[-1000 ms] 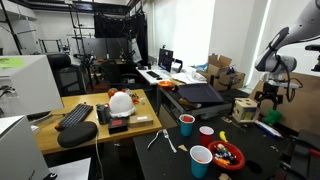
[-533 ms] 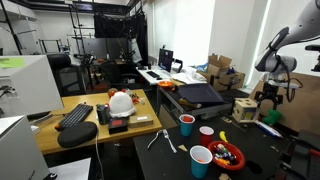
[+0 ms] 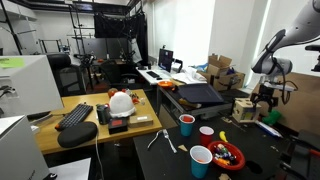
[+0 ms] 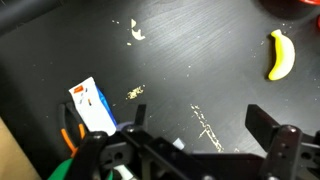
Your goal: Place the white tube on the red bowl
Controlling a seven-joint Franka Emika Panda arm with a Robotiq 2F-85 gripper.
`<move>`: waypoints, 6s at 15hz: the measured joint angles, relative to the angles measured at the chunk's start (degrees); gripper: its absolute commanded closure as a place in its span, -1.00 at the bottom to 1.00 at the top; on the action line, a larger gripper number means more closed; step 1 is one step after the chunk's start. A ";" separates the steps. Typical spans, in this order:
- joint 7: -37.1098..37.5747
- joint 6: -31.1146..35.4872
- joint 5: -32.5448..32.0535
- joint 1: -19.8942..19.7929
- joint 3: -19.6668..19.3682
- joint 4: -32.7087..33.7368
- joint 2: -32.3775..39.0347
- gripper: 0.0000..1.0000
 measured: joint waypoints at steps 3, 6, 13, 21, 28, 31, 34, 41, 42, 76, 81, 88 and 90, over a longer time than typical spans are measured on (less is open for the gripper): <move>1.05 1.81 0.31 0.02 0.85 1.23 1.84 -1.00; 2.93 2.69 0.33 -0.53 0.76 4.32 4.83 -1.00; 6.11 3.41 -1.26 -4.21 0.13 15.05 14.35 -1.00; 6.06 -0.59 -10.75 -5.50 -0.19 26.72 25.38 -1.00; 2.98 -5.96 -14.16 -5.61 0.14 32.42 27.98 -1.00; 0.76 -6.70 -14.20 -6.03 0.99 33.69 28.44 -1.00; -0.54 -7.59 -14.68 -6.11 1.35 34.79 28.92 -1.00; -0.54 -13.48 -15.08 -6.24 1.49 39.64 31.02 -1.00; -0.54 -14.75 -15.08 -6.31 1.53 40.55 31.40 -1.00; -3.96 -1.03 -7.53 -14.81 6.45 20.57 27.05 -1.00; -3.96 4.02 -7.24 -15.96 8.21 19.23 26.04 -0.02; -4.85 5.60 -7.09 -17.25 11.14 18.43 25.00 0.98; -4.86 5.60 -7.09 -17.29 11.67 18.23 24.81 0.96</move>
